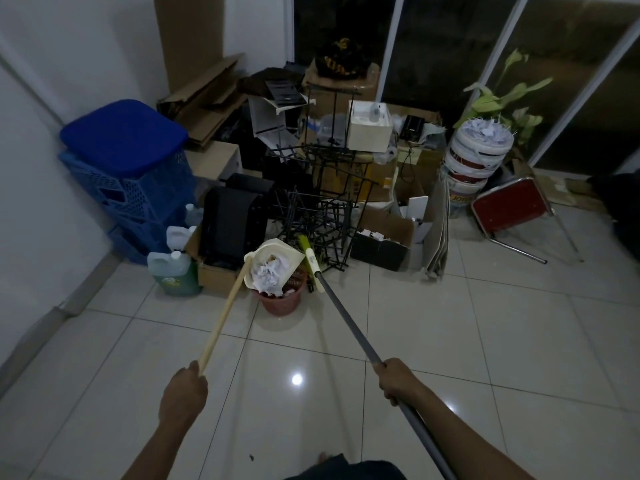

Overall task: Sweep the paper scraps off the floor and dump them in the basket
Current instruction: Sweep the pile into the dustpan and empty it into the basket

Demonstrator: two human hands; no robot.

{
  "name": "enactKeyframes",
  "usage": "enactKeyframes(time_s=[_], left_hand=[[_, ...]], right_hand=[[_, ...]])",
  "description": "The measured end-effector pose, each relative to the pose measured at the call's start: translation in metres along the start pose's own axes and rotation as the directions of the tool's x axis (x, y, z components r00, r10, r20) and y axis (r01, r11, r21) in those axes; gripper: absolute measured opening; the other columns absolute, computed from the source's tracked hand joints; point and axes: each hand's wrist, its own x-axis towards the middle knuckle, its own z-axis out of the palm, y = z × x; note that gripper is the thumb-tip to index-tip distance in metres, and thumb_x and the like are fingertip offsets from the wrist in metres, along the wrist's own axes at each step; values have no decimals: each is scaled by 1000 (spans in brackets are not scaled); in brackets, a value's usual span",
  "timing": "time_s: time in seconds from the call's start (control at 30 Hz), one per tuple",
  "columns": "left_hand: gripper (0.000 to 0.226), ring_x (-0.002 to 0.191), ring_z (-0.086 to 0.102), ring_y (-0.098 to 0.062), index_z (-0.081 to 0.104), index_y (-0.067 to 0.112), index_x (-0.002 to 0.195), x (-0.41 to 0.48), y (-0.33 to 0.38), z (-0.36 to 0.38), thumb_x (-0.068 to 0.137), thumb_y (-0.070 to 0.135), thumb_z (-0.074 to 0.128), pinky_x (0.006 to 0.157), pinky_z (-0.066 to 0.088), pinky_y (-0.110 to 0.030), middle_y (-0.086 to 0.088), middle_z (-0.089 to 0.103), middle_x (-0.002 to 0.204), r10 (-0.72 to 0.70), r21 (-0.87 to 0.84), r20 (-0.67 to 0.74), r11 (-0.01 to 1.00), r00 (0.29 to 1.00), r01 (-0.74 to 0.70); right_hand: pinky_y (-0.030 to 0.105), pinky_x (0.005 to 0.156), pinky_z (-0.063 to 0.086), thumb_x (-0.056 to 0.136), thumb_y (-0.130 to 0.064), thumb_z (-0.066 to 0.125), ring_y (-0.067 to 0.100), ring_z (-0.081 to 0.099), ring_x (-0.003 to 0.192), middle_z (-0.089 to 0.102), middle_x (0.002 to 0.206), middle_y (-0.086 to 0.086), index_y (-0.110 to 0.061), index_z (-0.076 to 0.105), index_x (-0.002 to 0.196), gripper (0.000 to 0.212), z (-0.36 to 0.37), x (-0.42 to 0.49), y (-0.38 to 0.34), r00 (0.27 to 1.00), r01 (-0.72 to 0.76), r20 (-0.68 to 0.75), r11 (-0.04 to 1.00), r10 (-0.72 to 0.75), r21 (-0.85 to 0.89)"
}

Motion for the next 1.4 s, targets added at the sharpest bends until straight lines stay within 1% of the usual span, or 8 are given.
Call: enactKeyframes(time_s=[0.13,0.27,0.43,0.7,0.87,1.0,1.2,1.4], left_hand=[[26,56,50,-23,54,-3,112,-5,1,1,89,10,51,48,39,-30,-12,52,74,-6,7,-4,1000,1000,6],[37,58,49,-22,51,0,124,-8,2,0,89,11,52,50,40,-30,-11,49,80,-10,26,-4,1000,1000,10],[38,60,49,-21,50,2,127,-12,10,0,90,12,51,53,43,-31,-9,46,81,-23,19,-1,1000,1000,23],[43,61,48,-23,48,2,130,-23,11,5,89,12,54,59,50,-40,-8,43,83,-65,9,-7,998,998,65],[45,60,51,-21,43,8,134,-25,13,4,90,14,52,55,49,-36,-5,43,86,-70,41,-17,997,997,70],[47,57,51,-22,43,8,134,-21,10,6,89,13,53,52,50,-37,-7,45,88,-62,46,-22,997,998,63],[47,52,48,-20,43,9,134,-20,5,10,88,13,54,47,44,-33,-9,48,94,-41,85,-11,996,999,42],[44,52,47,-18,46,6,132,-17,6,10,89,13,53,45,42,-30,-5,43,82,-21,69,-2,997,1000,21]], right_hand=[[24,40,40,100,-30,40,16,48,49,51,70,8,0,51,102,32,-3,0,2,1000,-3,-3,1000,3,-9],[24,40,40,100,-30,40,16,47,48,50,69,8,-2,50,98,30,-5,1,3,1000,-2,-3,1000,2,-10],[24,39,39,100,-30,41,16,46,47,49,68,8,-1,49,95,30,-7,2,3,1000,10,8,1000,-10,-4],[23,39,38,101,-28,40,15,45,46,48,66,7,-2,49,96,28,-13,5,9,1000,18,16,999,-19,40],[22,39,37,100,-28,42,14,43,45,49,67,7,-3,50,98,27,-15,10,13,1000,14,21,998,-16,61],[22,38,37,100,-29,41,13,43,44,49,65,7,-3,50,96,28,-17,14,13,1000,22,21,998,-23,55],[23,39,38,100,-29,41,14,44,46,50,67,8,-2,51,95,29,-20,20,10,1000,16,25,999,-17,44],[24,40,38,100,-29,41,15,45,46,50,67,8,-2,51,94,30,-21,23,8,999,11,30,999,-12,36]])
